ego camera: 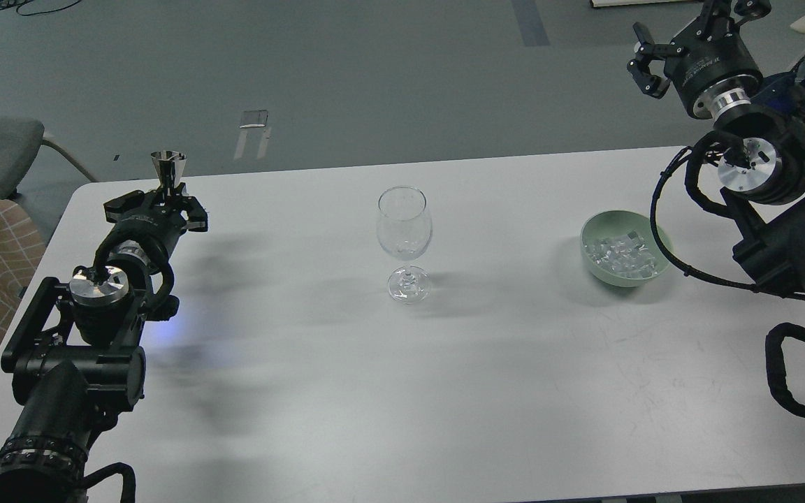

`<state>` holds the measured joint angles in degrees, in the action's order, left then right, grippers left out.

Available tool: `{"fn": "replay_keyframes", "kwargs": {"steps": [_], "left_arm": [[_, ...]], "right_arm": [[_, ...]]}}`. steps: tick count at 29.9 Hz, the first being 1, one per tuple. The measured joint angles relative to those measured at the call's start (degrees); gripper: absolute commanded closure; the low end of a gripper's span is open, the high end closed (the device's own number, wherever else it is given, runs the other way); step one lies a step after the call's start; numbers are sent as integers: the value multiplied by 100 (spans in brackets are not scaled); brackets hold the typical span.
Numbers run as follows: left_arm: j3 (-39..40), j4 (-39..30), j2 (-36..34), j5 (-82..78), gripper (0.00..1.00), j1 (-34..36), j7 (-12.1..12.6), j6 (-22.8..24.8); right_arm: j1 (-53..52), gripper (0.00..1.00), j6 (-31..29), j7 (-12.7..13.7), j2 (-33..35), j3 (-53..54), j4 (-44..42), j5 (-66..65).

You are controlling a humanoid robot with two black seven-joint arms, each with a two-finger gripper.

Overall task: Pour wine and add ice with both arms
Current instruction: 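Lift the jigger with the left gripper and raise it upright, then carry the jigger with the left gripper over the wine glass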

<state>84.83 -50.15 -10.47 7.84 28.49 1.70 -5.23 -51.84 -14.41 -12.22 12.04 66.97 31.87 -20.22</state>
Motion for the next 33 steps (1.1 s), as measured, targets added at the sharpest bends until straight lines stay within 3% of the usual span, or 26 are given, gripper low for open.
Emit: {"fn": "replay_keyframes", "kwargs": {"steps": [16, 19, 33], "left_arm": [[175, -1352, -187, -2, 91, -92, -149, 157], [199, -1599, -188, -1, 100, -131, -143, 157], [117, -2785, -70, -16, 100, -820, -127, 54]], "right_arm": [[17, 0, 0, 0, 1, -9, 30, 0], [17, 0, 0, 0, 1, -9, 35, 0], [17, 0, 0, 0, -24, -9, 39, 0]]}}
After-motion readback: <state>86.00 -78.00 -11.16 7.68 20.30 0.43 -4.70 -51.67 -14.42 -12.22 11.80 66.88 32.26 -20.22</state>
